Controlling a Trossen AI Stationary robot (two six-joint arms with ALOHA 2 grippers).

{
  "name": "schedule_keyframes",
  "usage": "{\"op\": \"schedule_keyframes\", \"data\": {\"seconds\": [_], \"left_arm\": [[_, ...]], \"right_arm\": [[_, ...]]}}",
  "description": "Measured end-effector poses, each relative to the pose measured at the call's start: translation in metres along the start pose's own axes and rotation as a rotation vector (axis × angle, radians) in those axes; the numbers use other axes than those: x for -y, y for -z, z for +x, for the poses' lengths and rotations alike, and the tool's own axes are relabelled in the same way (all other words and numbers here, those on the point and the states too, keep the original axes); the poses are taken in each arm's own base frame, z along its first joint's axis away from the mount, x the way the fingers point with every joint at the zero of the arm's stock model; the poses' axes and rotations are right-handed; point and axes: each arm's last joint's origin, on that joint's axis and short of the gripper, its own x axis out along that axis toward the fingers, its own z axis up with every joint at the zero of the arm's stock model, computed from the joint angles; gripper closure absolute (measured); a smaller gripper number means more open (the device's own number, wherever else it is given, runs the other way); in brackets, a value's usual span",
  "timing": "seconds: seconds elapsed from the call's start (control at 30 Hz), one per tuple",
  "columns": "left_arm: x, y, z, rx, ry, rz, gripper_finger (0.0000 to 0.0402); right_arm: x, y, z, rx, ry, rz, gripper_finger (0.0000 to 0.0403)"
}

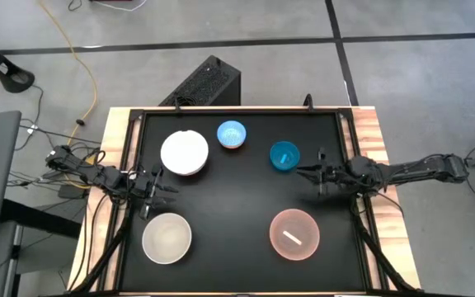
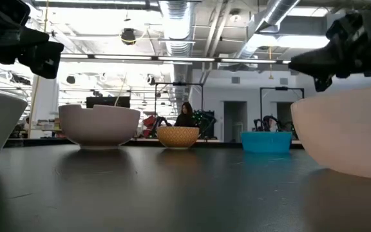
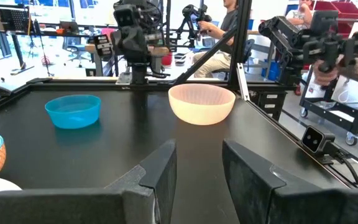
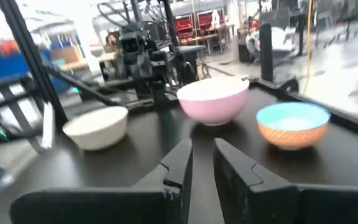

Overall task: Nest bowls inside each other
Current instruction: Stack the orange bowl on top of the white bowl

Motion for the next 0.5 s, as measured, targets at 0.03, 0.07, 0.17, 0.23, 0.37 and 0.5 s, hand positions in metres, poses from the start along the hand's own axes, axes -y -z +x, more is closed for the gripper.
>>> {"op": "schedule_keyframes", "data": {"seconds": [0.03, 0.07, 0.17, 0.23, 0.37, 0.5], "left_arm": [[0.000, 0.000, 0.000, 0.000, 0.000, 0.000, 0.0284], [0.000, 0.000, 0.000, 0.000, 0.000, 0.000, 0.0284], [0.000, 0.000, 0.000, 0.000, -0.001, 0.000, 0.0284], [0.000, 0.000, 0.000, 0.000, 0.000, 0.000, 0.0284], [0.000, 0.000, 0.000, -0.001, -0.001, 0.000, 0.0284], [0.000, 0.000, 0.000, -0.001, -0.001, 0.000, 0.0284]], "right_arm": [[-0.002, -0.006, 0.001, 0.016, -0.007, 0.061, 0.0321], [-0.004, -0.012, 0.003, 0.027, -0.011, 0.143, 0.0321], [-0.015, -0.030, 0.011, -0.024, -0.125, 0.236, 0.0321], [-0.026, -0.039, 0.018, -0.089, -0.239, 0.262, 0.0322], [-0.052, -0.052, 0.041, -0.274, -0.198, 0.290, 0.0327], [-0.078, -0.059, 0.066, -0.573, -0.049, 0.249, 0.0332]]}}
